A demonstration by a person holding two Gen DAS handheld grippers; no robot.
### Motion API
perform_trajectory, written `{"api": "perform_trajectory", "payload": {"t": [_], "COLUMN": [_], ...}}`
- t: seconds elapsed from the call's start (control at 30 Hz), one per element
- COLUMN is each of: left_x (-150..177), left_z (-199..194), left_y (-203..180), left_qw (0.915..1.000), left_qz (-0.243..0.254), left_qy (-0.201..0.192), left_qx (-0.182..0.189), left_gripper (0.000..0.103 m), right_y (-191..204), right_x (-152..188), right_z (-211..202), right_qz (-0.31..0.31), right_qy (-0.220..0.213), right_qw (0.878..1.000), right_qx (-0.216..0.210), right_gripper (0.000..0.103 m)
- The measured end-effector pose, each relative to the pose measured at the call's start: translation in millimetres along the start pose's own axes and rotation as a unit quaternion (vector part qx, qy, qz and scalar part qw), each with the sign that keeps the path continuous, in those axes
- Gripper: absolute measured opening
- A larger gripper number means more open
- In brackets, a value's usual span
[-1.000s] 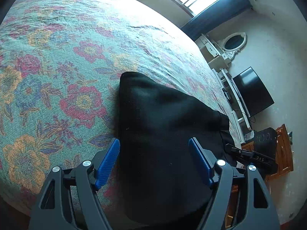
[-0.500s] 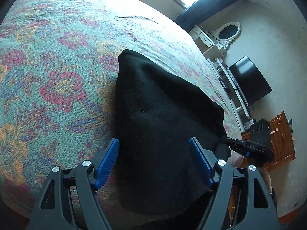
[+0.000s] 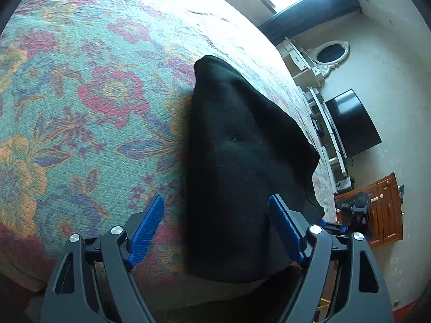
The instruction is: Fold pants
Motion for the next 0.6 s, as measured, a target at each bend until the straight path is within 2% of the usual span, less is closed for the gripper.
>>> {"api": "perform_trajectory", "payload": {"t": [0.07,0.17,0.23,0.3,0.4,0.43,0.47,0.5,0.6], "left_x": [10.0,15.2,16.4,18.7,25.3,26.0,26.4,26.4,29.1], "left_z": [1.4,-1.4,-10.4,-19.1,-18.0,-16.7,-14.2,-11.8,-7.9], "left_y": [3.9,10.1,11.6,13.0,13.8,14.4,14.1,14.1,12.6], "left_qw": [0.9998,0.9990,0.9988,0.9991,0.9993,0.9992,0.9991,0.9989,0.9981], "left_qz": [-0.015,-0.044,-0.048,-0.037,-0.034,-0.036,-0.039,-0.043,-0.059], "left_qy": [0.012,0.005,-0.009,-0.014,0.003,0.001,0.001,0.002,0.012], "left_qx": [0.005,0.011,-0.005,-0.016,-0.016,-0.017,-0.018,-0.018,-0.010], "left_gripper": [0.079,0.079,0.079,0.079,0.079,0.079,0.081,0.082,0.083], "right_y": [5.5,26.5,31.2,27.0,22.5,22.5,18.1,14.2,4.8], "right_x": [6.8,14.5,12.5,11.3,7.1,6.1,7.1,8.1,8.6], "right_z": [10.6,27.5,31.1,31.5,30.2,29.6,28.4,28.9,27.3], "right_qz": [-0.005,-0.027,-0.042,-0.020,-0.003,-0.014,-0.026,-0.032,-0.020], "right_qy": [0.004,0.027,0.013,0.004,-0.005,-0.008,-0.006,-0.001,0.005], "right_qw": [1.000,0.999,0.999,1.000,1.000,1.000,0.999,0.999,1.000], "right_qx": [-0.008,-0.020,0.005,-0.006,-0.020,-0.007,0.017,0.023,0.005], "right_gripper": [0.099,0.099,0.099,0.099,0.096,0.089,0.061,0.051,0.042]}}
Point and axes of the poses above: each gripper's, at about its wrist camera, not at the fingertips, and z roughly the way its jaws point, y to its left, x to its underside, the point moved 9 cm from there along z, roughly the way its jaws point, and after that the axes turned 2 degrees about -z, right-handed, at the moved point
